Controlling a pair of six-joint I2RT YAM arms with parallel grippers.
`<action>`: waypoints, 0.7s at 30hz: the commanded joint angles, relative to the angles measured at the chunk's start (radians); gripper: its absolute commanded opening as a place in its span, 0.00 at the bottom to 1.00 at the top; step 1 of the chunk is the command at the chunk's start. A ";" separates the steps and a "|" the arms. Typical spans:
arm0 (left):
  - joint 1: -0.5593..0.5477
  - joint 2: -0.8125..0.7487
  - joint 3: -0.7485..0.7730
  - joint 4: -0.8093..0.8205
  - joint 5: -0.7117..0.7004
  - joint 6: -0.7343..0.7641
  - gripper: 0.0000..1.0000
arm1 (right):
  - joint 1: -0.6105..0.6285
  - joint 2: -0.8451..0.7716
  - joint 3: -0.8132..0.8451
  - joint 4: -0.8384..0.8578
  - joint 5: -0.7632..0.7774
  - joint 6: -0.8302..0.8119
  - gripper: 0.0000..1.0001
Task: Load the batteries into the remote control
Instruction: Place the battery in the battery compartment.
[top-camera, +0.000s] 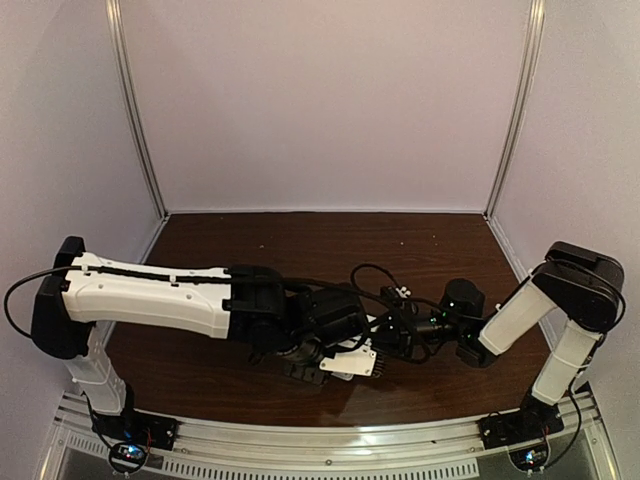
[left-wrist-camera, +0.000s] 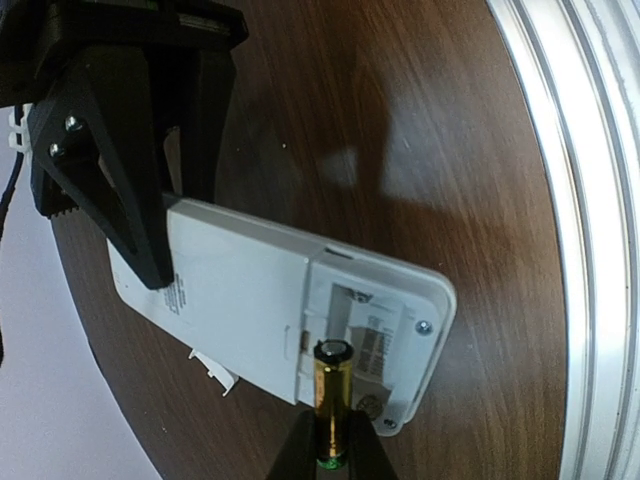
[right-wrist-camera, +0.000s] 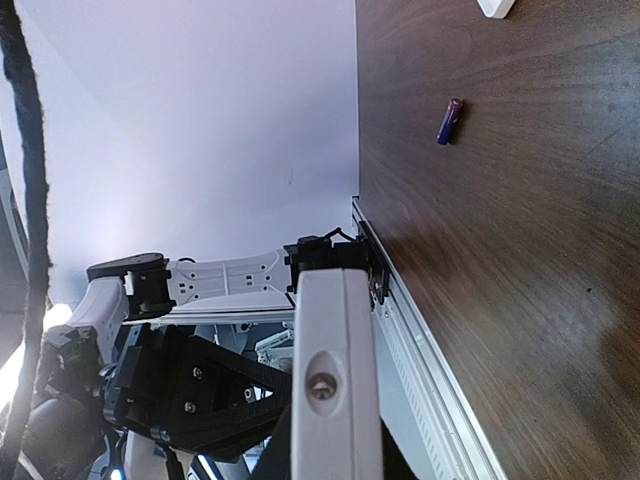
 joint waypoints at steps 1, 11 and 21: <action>-0.012 0.025 0.033 -0.019 -0.008 0.017 0.06 | 0.010 0.008 0.018 0.079 0.017 0.012 0.00; -0.024 0.056 0.040 -0.029 -0.011 0.025 0.09 | 0.016 0.012 0.025 0.088 0.021 0.020 0.00; -0.031 0.063 0.047 -0.035 -0.041 0.012 0.29 | 0.018 0.019 0.016 0.112 0.021 0.030 0.00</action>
